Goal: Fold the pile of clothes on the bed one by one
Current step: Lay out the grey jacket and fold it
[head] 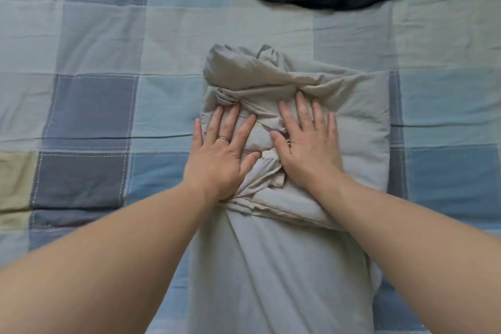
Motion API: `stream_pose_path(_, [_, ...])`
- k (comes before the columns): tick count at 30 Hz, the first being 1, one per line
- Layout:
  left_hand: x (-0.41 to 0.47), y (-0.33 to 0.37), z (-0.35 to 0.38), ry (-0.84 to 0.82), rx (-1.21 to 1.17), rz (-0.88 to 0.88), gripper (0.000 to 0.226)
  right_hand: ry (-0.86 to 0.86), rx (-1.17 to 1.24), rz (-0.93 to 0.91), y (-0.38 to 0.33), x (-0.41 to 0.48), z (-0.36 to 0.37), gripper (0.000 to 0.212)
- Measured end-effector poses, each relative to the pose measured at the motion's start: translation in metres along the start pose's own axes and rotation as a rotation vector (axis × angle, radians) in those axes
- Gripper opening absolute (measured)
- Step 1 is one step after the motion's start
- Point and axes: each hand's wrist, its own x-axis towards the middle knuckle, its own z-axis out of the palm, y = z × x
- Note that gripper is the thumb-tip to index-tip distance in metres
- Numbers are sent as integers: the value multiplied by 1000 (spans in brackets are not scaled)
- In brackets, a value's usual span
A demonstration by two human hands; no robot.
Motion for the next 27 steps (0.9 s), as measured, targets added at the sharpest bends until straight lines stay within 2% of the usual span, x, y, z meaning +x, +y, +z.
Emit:
stream_pose_path(2, [4, -2, 23, 88, 13, -15, 73, 49, -59, -7, 6, 7, 22, 70])
stream_pose_path(4, [7, -4, 25, 113, 10, -14, 73, 17, -58, -16, 6, 15, 22, 72])
stream_pose_path(7, [5, -1, 7, 69, -57, 1, 77, -99, 75, -49, 8, 18, -5, 83])
stream_pose_path(9, [7, -1, -13, 104, -152, -35, 77, -82, 209, 14, 14, 21, -30, 86])
stream_pose_path(12, [23, -6, -45, 242, -346, -262, 93, 41, 279, 257, 29, 35, -60, 89])
stream_pose_path(14, [39, -11, -64, 223, -595, -448, 107, -29, 363, 422, 37, 51, -68, 103])
stream_pose_path(15, [48, -15, -70, 180, -735, -523, 105, -54, 401, 457, 40, 59, -69, 105])
stream_pose_path(16, [56, -20, -72, 128, -849, -580, 96, -54, 440, 470, 44, 66, -70, 104])
stream_pose_path(18, [68, -29, -76, 29, -951, -625, 62, -42, 474, 493, 47, 75, -73, 95])
stream_pose_path(20, [73, -34, -76, -47, -982, -606, 28, -46, 325, 539, 46, 78, -76, 93])
stream_pose_path(21, [73, -34, -79, -80, -991, -599, 18, -61, 232, 535, 45, 77, -78, 93])
stream_pose_path(23, [72, -33, -84, -113, -1013, -586, 13, -128, 194, 481, 43, 75, -77, 86])
stream_pose_path(25, [71, -34, -85, -106, -1026, -564, 16, -217, 241, 398, 44, 77, -78, 61])
stream_pose_path(27, [71, -36, -85, -81, -1024, -549, 10, -277, 265, 303, 44, 83, -81, 35])
